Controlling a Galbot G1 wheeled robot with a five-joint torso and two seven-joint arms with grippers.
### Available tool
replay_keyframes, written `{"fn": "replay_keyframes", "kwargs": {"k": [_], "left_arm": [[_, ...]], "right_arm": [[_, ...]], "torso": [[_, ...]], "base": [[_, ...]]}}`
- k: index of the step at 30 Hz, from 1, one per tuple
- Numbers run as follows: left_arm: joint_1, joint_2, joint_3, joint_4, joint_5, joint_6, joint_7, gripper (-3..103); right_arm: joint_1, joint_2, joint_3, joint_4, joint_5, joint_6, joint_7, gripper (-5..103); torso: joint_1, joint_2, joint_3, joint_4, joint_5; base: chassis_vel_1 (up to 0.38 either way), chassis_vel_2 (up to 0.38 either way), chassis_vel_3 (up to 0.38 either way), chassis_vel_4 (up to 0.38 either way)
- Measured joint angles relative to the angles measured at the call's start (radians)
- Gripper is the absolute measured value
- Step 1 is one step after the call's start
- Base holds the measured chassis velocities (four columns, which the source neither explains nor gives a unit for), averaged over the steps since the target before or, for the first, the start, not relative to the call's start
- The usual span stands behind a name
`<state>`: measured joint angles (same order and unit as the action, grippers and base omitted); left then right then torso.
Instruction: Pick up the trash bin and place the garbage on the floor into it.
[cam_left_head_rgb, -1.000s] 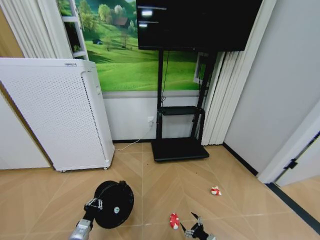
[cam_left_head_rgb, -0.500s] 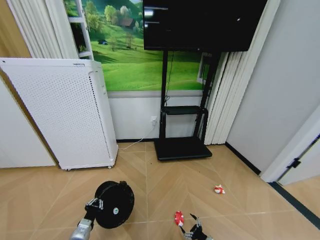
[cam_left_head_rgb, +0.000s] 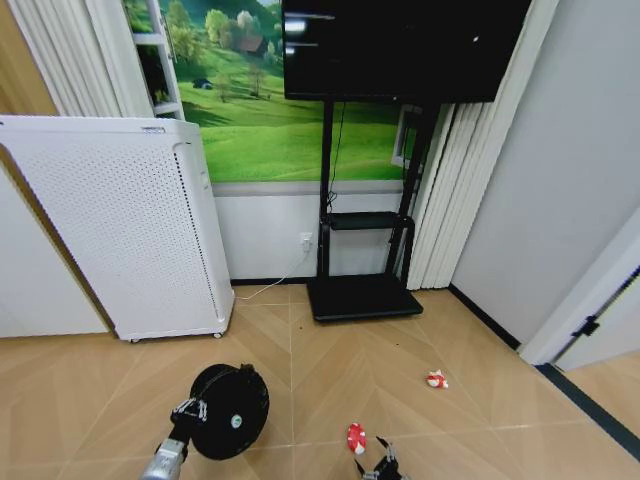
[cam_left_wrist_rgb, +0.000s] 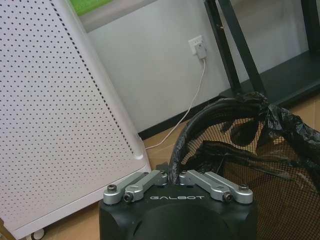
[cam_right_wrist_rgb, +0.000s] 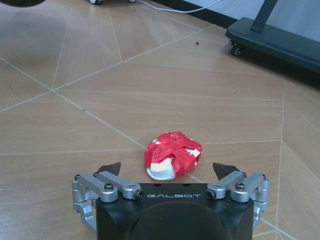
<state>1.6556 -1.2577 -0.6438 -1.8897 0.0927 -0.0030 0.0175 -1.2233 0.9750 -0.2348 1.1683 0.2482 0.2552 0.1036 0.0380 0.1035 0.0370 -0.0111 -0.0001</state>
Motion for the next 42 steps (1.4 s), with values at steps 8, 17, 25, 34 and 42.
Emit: {"fn": "replay_keyframes", "kwargs": {"k": [8,17,25,34,42], "left_arm": [[0.009,-0.004,-0.004,0.000,0.002,-0.002,0.000,4],[0.003,-0.008,-0.003,0.008,0.003,-0.005,0.000,4],[0.001,-0.008,-0.004,0.016,0.004,-0.012,0.000,4],[-0.001,-0.012,-0.004,0.023,0.006,-0.017,0.000,4],[0.001,-0.014,-0.004,0.024,0.006,-0.021,0.000,4]], "right_arm": [[0.061,0.042,-0.036,-0.078,-0.008,-0.001,0.008,100],[0.119,0.072,-0.049,-0.128,0.025,-0.045,0.049,100],[0.140,0.093,-0.060,-0.150,0.042,-0.090,0.081,100],[0.148,0.110,-0.075,-0.150,0.037,-0.093,0.092,100],[0.149,0.102,-0.075,-0.150,0.032,-0.089,0.091,68]], "torso": [[0.000,0.000,0.000,0.0002,0.0001],[0.000,0.000,0.000,0.0001,0.0000],[0.000,0.000,0.000,0.0001,0.0001],[0.000,0.000,0.000,0.0001,0.0001],[0.000,0.000,0.000,0.0001,0.0001]], "base": [[0.000,0.000,0.000,0.000],[0.000,0.000,0.000,0.000],[0.000,0.000,0.000,0.000],[0.000,0.000,0.000,0.000],[0.000,0.000,0.000,0.000]]}}
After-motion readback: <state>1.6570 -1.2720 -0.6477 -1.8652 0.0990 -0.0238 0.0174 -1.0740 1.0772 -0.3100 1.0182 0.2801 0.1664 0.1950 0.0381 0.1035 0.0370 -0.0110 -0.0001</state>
